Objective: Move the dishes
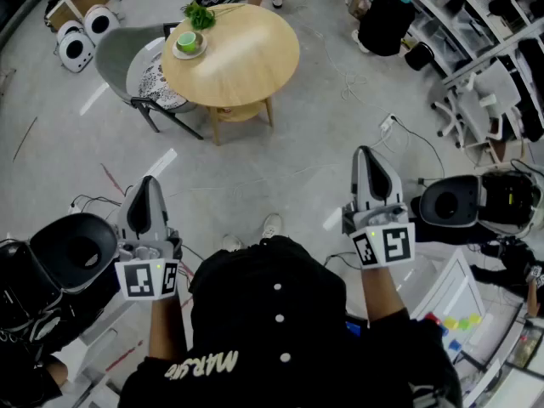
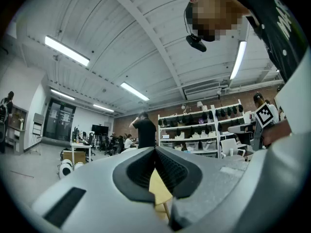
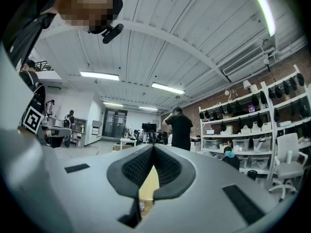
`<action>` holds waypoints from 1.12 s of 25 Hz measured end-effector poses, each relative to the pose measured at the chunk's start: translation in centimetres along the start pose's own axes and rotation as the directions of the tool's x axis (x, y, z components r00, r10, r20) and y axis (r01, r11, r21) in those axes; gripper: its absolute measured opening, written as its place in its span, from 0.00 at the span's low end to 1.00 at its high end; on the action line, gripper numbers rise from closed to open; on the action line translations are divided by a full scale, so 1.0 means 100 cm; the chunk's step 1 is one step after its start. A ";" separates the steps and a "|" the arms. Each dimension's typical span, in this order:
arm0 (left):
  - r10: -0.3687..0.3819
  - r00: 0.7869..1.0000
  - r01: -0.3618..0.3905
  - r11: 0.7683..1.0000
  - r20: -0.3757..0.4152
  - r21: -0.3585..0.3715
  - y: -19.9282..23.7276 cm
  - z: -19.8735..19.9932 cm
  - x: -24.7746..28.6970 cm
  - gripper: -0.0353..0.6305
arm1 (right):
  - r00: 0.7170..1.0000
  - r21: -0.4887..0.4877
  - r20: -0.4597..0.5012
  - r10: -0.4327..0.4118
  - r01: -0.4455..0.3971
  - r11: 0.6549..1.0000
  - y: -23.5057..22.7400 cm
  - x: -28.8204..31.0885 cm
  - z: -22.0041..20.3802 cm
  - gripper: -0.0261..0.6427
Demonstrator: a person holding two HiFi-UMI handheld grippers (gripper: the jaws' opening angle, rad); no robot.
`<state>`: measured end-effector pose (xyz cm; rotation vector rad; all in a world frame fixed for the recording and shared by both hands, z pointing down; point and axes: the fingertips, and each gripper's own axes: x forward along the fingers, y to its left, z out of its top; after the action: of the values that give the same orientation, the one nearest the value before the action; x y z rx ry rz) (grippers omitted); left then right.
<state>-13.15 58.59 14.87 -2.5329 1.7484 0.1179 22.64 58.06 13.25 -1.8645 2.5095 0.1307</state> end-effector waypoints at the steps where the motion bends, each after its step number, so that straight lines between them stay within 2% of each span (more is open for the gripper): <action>1: 0.000 1.000 0.000 1.000 -0.001 0.001 0.000 0.000 0.000 0.06 | 1.000 -0.001 -0.001 0.002 -0.002 1.000 0.001 0.000 0.000 0.03; 6: -0.002 1.000 0.002 1.000 -0.001 0.007 -0.004 0.000 0.003 0.06 | 1.000 0.000 0.004 0.007 -0.007 1.000 0.001 0.001 0.000 0.03; 11: 0.011 1.000 -0.011 1.000 -0.005 0.012 -0.005 0.000 0.001 0.06 | 0.998 0.125 0.060 0.036 -0.043 0.991 -0.002 -0.003 0.004 0.03; 15: 0.019 1.000 -0.019 1.000 -0.010 0.013 -0.008 -0.001 -0.001 0.06 | 0.999 0.095 0.042 0.029 -0.033 0.995 -0.004 -0.003 -0.001 0.03; 18: 0.026 1.000 -0.026 1.000 -0.011 0.015 -0.015 0.000 -0.001 0.06 | 0.996 0.105 0.075 0.045 -0.053 0.993 -0.010 -0.007 0.000 0.04; 19: 0.029 1.000 -0.029 0.999 -0.012 0.015 -0.016 0.000 0.000 0.06 | 0.995 0.110 0.085 0.054 -0.064 0.992 -0.011 -0.006 0.001 0.16; 20: 0.033 0.999 -0.033 0.999 -0.014 0.016 -0.015 -0.001 0.002 0.06 | 0.994 0.116 0.092 0.059 -0.070 0.991 -0.013 -0.003 0.001 0.38; 21: 0.038 0.999 -0.038 0.999 -0.017 0.016 -0.014 -0.001 0.005 0.06 | 0.994 0.119 0.097 0.056 -0.067 0.991 -0.015 0.002 0.001 0.48; 28: 0.077 0.996 -0.076 0.997 -0.038 0.031 -0.023 -0.004 0.024 0.06 | 0.995 0.114 0.084 0.053 -0.062 0.992 -0.044 0.015 -0.009 0.43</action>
<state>-10.13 57.10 15.05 -2.4647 1.8474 0.0458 26.42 55.28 13.82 -1.7100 2.4613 0.0577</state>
